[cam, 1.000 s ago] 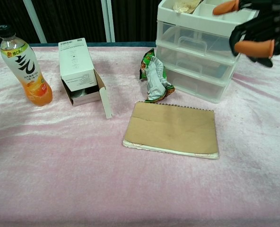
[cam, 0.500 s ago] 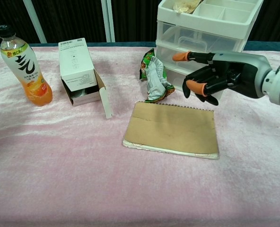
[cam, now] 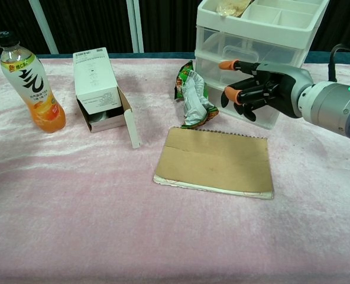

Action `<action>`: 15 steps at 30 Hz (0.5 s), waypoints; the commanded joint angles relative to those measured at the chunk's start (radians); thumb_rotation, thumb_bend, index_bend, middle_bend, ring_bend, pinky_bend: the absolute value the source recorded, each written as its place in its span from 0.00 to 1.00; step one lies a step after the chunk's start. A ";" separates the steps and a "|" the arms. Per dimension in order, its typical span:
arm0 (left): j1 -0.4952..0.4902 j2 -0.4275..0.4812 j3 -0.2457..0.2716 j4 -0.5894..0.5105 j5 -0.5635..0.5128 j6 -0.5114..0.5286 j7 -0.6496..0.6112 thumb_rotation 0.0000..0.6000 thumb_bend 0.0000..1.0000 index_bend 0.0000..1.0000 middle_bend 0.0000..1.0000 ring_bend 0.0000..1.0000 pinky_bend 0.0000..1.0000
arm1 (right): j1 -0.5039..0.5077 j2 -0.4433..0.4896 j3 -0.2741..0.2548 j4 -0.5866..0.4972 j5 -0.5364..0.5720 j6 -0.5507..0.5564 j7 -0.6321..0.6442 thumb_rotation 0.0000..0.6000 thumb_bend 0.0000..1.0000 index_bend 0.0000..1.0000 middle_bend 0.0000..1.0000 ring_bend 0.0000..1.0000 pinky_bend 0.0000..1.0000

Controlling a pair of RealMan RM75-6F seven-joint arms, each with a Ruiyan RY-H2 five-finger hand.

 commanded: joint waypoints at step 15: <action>0.002 0.001 -0.002 -0.002 -0.005 0.003 -0.002 1.00 0.36 0.04 0.01 0.00 0.00 | -0.009 -0.124 0.080 0.062 0.087 0.057 -0.071 1.00 0.55 0.00 0.59 0.69 0.76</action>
